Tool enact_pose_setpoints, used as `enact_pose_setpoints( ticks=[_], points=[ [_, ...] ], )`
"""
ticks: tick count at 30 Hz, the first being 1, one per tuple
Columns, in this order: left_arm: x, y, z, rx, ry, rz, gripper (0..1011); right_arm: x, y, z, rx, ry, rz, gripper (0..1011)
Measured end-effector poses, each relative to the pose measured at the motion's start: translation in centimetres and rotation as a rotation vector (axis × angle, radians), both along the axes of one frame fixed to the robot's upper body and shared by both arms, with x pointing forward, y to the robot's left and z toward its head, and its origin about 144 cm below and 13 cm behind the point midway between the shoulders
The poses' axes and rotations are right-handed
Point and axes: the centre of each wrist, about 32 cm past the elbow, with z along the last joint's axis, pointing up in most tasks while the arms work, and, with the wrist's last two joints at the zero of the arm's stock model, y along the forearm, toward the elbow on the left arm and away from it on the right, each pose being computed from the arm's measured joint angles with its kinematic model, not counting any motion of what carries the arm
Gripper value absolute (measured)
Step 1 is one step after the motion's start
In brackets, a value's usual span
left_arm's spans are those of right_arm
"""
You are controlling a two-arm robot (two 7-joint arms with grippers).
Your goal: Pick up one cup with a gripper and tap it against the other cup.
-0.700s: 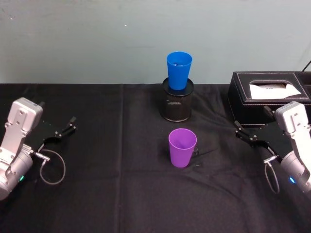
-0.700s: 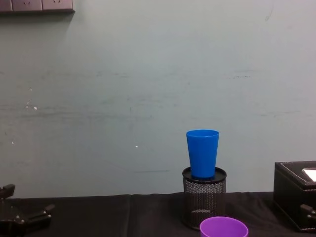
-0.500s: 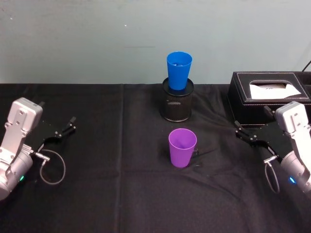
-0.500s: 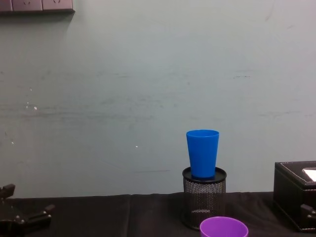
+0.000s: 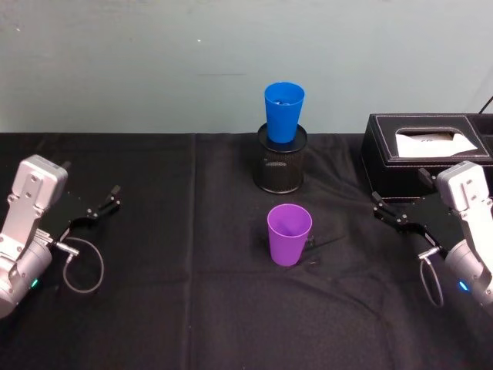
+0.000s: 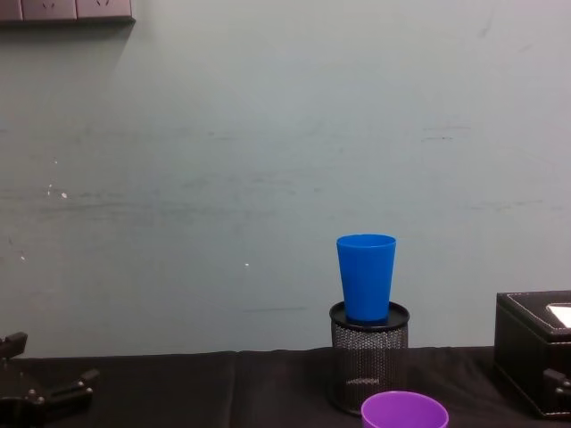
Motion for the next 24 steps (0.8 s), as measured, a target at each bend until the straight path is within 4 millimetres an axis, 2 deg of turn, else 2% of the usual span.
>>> enact_pose_setpoints(
  ticks=[24],
  points=[
    [0.00,0.00,0.00,0.000,0.000,0.000,1000,0.09,-0.09,0.14,0.000,-0.001,-0.002,1003]
  ],
)
